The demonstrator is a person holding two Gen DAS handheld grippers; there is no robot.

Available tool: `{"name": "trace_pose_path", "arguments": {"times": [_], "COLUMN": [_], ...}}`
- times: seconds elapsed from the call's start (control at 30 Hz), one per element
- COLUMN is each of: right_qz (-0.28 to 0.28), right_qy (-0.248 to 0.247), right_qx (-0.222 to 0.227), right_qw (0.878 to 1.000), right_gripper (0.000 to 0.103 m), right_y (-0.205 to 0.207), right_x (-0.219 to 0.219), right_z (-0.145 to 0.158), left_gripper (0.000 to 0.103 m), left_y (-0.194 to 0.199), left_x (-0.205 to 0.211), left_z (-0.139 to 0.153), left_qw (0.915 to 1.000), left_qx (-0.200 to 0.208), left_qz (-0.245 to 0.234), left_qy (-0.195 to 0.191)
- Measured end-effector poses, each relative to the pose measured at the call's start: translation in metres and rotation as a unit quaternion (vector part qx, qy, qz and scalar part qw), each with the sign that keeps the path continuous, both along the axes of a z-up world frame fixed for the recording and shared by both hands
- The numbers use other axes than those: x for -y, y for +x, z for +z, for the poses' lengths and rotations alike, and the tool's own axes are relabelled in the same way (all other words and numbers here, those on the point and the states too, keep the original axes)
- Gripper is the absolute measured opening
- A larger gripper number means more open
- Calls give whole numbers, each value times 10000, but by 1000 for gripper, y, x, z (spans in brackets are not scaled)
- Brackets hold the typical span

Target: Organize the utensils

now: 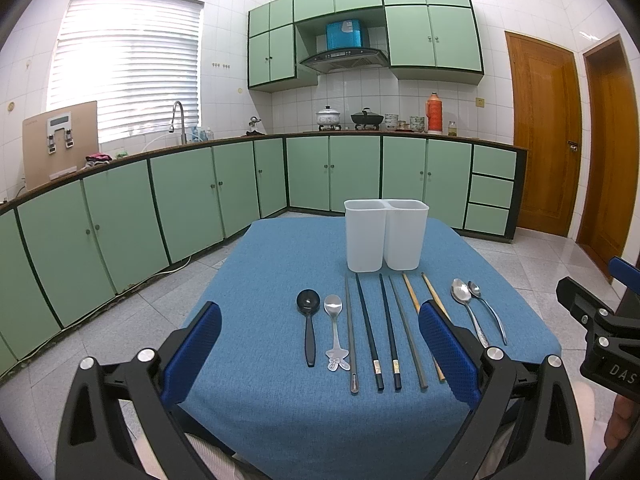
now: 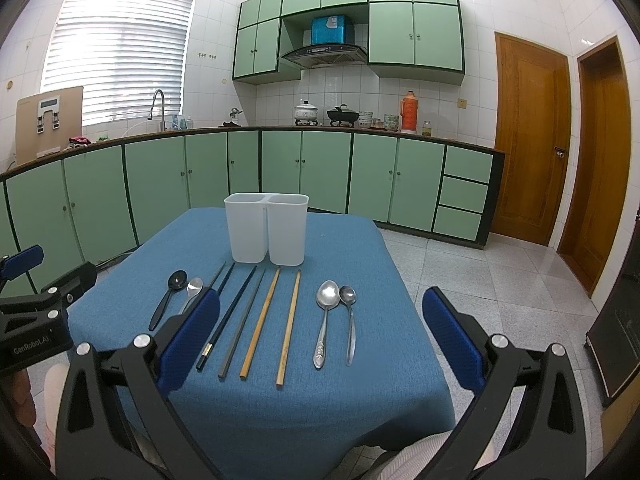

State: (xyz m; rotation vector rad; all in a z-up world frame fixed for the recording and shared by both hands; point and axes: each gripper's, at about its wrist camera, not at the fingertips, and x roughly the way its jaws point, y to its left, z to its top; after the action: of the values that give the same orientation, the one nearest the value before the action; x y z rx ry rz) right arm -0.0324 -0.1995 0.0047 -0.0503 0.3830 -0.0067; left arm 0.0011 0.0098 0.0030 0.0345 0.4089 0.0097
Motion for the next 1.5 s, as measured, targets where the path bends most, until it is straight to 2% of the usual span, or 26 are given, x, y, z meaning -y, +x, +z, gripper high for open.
{"name": "trace_pose_path", "arguments": {"times": [0.37,0.57,0.83,0.93,1.07,1.13,1.23,1.3,1.37,1.5], "right_qz": [-16,-164,-404,-379,-285,-273,-233,-250,-253,-226], "right_qy": [-4,-27,-81,-185,-206,-200,-198,-157,-139,-106], "right_qx": [1,-55,-356,-545,-731,-843,-1112,-1229,-1333,-1551], "right_qw": [10000,9998,9985,9976,9967,9959,9933,9920,9906,9876], "right_gripper": [98,98,98,98,98,94,78,76,70,67], "right_y": [1,15,82,109,138,151,173,184,192,207], "right_x": [-1,10,26,30,37,38,39,41,41,43], "right_z": [-2,-1,-18,-24,-25,-29,-35,-41,-47,-58], "left_gripper": [97,97,97,97,97,96,89,88,84,80], "left_y": [1,19,83,112,155,173,199,214,228,248], "left_x": [-2,-13,-40,-44,-46,-46,-42,-42,-42,-43], "left_z": [-1,-9,-29,-36,-47,-52,-63,-70,-78,-89], "left_qw": [10000,9997,9972,9958,9924,9902,9856,9815,9767,9693], "left_qx": [-15,-178,-595,-771,-1164,-1346,-1658,-1896,-2124,-2441], "left_qz": [15,140,460,476,389,359,315,277,304,279], "left_qy": [-8,-53,44,144,83,69,69,19,-1,-76]}}
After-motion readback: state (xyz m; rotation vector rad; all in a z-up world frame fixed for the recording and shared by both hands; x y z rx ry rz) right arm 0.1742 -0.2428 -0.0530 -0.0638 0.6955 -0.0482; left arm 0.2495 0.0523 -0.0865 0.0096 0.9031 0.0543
